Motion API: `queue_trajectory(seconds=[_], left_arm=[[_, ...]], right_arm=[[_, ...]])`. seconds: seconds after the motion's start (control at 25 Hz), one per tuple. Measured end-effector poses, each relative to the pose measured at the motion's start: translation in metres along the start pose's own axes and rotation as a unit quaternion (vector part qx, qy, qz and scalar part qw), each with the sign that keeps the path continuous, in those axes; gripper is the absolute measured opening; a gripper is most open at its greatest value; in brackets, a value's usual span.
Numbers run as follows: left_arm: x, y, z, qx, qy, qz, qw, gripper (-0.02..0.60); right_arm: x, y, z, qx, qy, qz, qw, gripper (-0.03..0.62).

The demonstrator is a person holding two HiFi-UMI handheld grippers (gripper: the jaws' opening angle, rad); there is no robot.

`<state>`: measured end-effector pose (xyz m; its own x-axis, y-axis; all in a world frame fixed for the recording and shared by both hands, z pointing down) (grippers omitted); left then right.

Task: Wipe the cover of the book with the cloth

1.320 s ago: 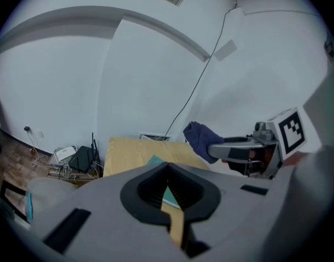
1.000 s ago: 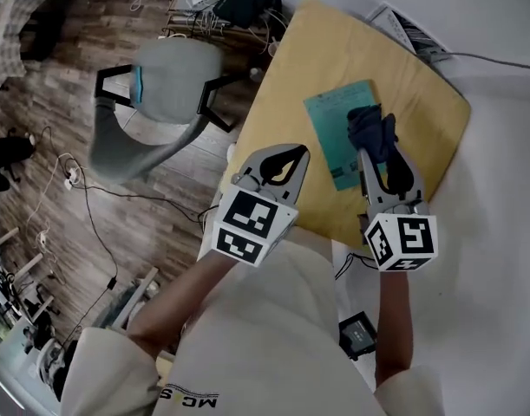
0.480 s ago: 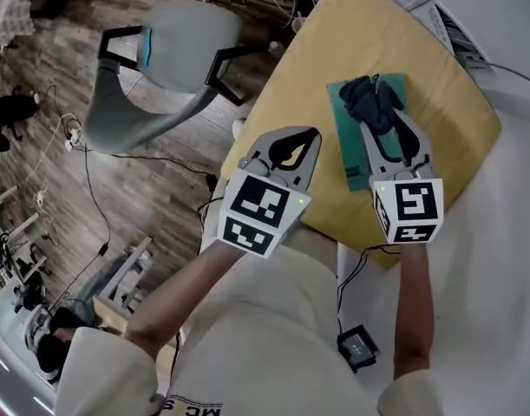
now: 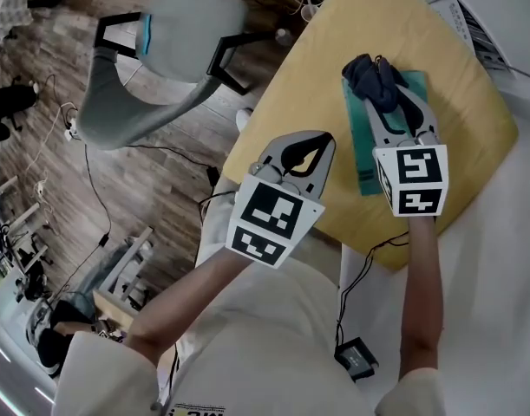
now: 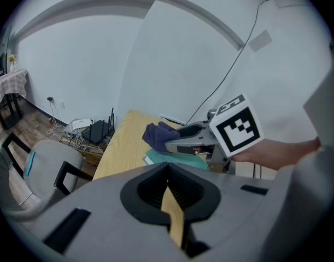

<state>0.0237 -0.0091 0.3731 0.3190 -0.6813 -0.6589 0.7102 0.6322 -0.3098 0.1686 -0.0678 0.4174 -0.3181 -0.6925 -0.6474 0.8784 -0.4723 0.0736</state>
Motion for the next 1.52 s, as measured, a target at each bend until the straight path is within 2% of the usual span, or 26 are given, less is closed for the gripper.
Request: queue_trajectory(seconds=[0.36,0.76,1.52], left_arm=[[-0.006,-0.012,-0.003,0.008,0.002,-0.009,0.9999,0.011],[-0.011,-0.014,-0.008,0.009,0.004,-0.012,0.9999,0.011],[-0.011,0.001,0.005,-0.007,-0.009,0.005,0.9999,0.011]], right_arm=[[-0.013,-0.006,0.02,-0.019,-0.048,-0.026,0.998,0.189],[-0.031,-0.016,0.013,-0.019,-0.066,-0.028,0.997,0.189],[-0.082,-0.028,-0.026,0.0,-0.08,0.015,0.997,0.189]])
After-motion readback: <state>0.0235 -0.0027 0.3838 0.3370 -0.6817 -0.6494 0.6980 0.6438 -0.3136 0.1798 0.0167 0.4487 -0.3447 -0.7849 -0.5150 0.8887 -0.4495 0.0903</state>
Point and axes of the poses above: the fingertips, and each gripper's own axes: z forward along the fingers, y to its right, x out of its top, the point moved 7 cm from there along -z, backward along the fingers, and after that the axes turned 6 degrees about z, right-handed, at the moved point
